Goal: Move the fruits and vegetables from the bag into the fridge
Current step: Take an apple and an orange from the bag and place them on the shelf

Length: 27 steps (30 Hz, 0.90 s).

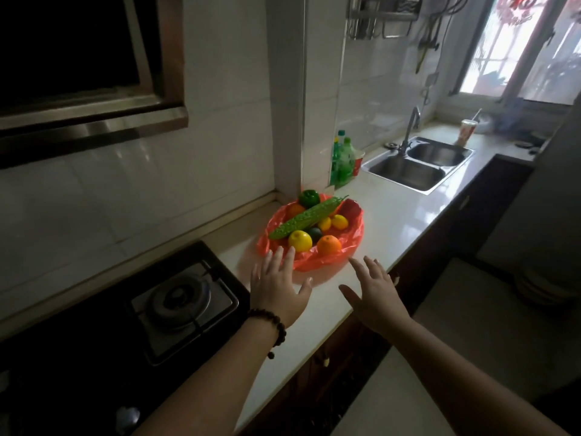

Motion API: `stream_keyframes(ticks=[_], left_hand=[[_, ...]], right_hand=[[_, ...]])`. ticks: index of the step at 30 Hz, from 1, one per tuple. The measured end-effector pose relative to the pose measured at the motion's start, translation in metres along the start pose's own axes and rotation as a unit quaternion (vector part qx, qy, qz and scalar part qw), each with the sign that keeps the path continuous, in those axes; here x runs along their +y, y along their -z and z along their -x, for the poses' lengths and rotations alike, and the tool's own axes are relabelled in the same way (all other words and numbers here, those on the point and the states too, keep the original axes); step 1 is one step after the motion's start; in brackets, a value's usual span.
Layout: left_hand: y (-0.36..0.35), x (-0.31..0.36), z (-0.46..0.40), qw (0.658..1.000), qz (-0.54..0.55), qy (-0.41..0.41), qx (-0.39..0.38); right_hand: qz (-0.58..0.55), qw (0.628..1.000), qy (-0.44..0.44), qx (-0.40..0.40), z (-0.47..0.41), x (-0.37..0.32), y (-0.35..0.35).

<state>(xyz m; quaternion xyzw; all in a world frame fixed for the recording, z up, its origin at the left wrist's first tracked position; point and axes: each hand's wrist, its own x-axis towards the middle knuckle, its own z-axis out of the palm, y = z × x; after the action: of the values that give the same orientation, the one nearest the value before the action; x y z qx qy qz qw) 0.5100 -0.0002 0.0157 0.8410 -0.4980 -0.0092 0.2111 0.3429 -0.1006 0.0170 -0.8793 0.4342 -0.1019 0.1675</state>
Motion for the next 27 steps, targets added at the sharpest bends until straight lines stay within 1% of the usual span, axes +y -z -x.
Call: stream_keyframes(ticks=[5, 10, 14, 18, 23, 27], left_hand=[[-0.032, -0.011, -0.038, 0.999, 0.004, 0.015, -0.029], [-0.068, -0.017, -0.09, 0.999, -0.003, 0.034, -0.04], [-0.095, -0.023, -0.146, 0.997, -0.002, 0.075, -0.036], [-0.132, -0.022, -0.192, 0.991, -0.002, 0.116, -0.059], [-0.173, -0.021, -0.221, 0.985, -0.005, 0.153, -0.08], [-0.192, -0.02, -0.234, 0.983, -0.012, 0.17, -0.071]], right_hand=[[-0.017, 1.0, -0.015, -0.014, -0.049, 0.016, -0.019], [-0.031, 0.999, 0.004, -0.04, -0.119, 0.038, -0.039], [-0.046, 0.997, 0.012, -0.06, -0.186, 0.06, -0.052], [-0.051, 0.993, 0.032, -0.097, -0.241, 0.076, -0.072], [-0.083, 0.987, 0.04, -0.135, -0.28, 0.085, -0.098], [-0.102, 0.979, 0.049, -0.167, -0.289, 0.09, -0.117]])
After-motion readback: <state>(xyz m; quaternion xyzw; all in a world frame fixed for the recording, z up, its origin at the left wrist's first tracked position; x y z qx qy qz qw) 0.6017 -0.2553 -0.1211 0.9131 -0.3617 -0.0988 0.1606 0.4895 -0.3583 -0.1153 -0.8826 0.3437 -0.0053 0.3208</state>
